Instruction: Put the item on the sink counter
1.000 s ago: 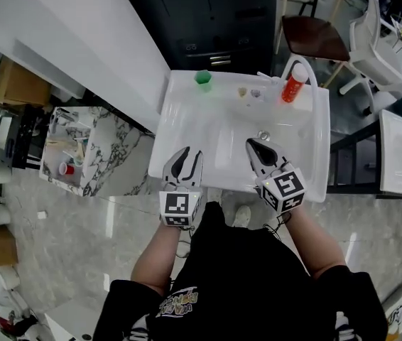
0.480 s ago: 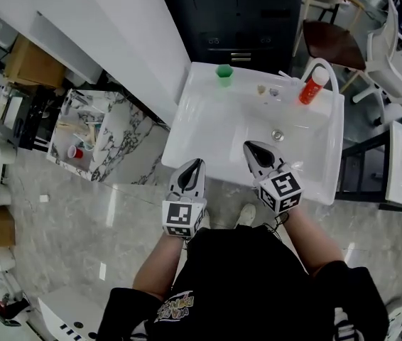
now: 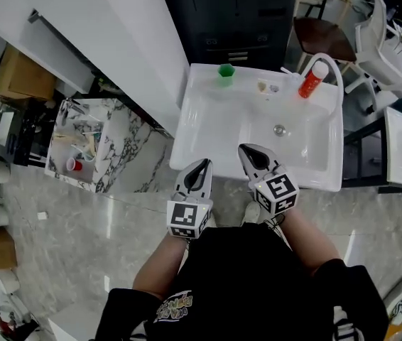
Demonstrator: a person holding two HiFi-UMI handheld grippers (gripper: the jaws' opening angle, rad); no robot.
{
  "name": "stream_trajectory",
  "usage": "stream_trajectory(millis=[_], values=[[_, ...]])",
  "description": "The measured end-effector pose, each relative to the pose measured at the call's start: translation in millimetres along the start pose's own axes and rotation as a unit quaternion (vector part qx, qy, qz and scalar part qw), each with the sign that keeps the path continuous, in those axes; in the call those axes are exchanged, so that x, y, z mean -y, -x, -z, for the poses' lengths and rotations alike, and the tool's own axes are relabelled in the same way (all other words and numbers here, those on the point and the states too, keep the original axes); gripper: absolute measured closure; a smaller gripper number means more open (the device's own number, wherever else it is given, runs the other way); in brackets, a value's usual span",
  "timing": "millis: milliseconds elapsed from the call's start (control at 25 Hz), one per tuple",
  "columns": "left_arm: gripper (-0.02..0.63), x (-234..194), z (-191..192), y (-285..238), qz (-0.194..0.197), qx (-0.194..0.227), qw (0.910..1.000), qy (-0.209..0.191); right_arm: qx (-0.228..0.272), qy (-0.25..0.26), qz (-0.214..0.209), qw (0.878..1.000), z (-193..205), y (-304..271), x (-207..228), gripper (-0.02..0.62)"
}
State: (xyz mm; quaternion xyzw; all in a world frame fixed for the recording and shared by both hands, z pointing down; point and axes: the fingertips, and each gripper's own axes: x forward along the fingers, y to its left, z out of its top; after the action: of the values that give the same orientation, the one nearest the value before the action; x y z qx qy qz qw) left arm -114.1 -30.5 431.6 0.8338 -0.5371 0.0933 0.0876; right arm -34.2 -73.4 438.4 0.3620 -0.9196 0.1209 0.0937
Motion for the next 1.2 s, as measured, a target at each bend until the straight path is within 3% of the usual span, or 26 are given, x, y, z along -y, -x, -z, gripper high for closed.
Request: stream_trajectory(millis=[560, 1200], values=[[0.581, 0.2, 5.1, -2.5, 0.087, -0.003, 0.9962, 0.007, -0.003, -0.020, 0.089, 0.996, 14.8, 28.8, -13.6, 0.541], [0.581, 8.1, 6.0, 14.9, 0.100, 0.002, 0.9950, 0.004, -0.003, -0.011, 0.102, 0.995, 19.4, 47.8, -32.6, 0.541]])
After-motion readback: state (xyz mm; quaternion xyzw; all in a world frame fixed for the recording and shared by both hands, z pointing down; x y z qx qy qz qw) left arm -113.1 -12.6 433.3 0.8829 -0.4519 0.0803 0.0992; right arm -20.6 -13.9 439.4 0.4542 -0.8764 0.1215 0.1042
